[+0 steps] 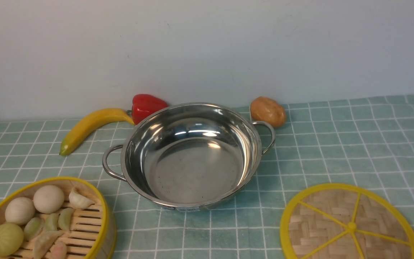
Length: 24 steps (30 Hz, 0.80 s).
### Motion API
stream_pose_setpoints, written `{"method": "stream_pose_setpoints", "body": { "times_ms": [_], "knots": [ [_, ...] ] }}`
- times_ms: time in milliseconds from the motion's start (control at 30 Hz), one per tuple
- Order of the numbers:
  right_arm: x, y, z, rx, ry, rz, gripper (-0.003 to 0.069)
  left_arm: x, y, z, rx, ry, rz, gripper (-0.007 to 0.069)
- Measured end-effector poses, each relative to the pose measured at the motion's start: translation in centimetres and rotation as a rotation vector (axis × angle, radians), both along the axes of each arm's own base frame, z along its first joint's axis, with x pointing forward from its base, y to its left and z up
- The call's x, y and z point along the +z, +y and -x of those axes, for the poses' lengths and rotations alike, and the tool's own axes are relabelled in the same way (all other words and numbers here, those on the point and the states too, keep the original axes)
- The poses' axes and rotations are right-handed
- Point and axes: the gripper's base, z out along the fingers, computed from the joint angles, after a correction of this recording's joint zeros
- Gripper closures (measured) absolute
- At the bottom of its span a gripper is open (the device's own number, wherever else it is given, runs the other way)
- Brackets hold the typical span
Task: Place the steamer in the pot on the blue tablecloth, and put the lid on the steamer.
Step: 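Grasp the rim of the steamer basket holding the buns with the left gripper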
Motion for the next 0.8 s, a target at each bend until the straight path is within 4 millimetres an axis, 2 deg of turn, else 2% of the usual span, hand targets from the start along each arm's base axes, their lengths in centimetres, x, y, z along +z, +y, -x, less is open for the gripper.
{"method": "stream_pose_setpoints", "body": {
  "times_ms": [300,400,433,467,500,633,733,767,800],
  "knots": [
    [0.0,0.0,0.0,0.0,0.0,0.0,0.0416,1.4,-0.7,-0.2,0.007,-0.143,0.514,0.0382],
    [0.0,0.0,0.0,0.0,0.0,-0.001,0.0416,1.7,-0.7,-0.2,0.012,-0.17,0.596,0.0382],
    [0.0,0.0,0.0,0.0,0.0,-0.002,0.0416,2.0,-0.8,-0.2,0.008,-0.176,0.602,0.0382],
    [0.0,0.0,0.0,0.0,0.0,-0.003,0.0416,3.1,-0.9,0.0,-0.012,-0.188,0.607,0.0382],
    [0.0,0.0,0.0,0.0,0.0,-0.003,0.0416,3.1,-0.9,0.0,-0.012,-0.188,0.605,0.0382],
    [0.0,0.0,0.0,0.0,0.0,-0.003,0.0416,7.7,-1.8,0.5,-0.112,-0.117,0.51,0.0382],
    [0.0,0.0,0.0,0.0,0.0,-0.002,0.0416,11.5,-2.9,0.2,-0.225,0.121,0.37,0.0382],
    [0.0,0.0,0.0,0.0,0.0,-0.002,0.0416,11.9,-3.1,-0.2,-0.249,0.219,0.328,0.0382],
    [0.0,0.0,0.0,0.0,0.0,-0.002,0.0416,12.2,-3.0,-0.1,-0.249,0.208,0.319,0.0382]
  ]
}}
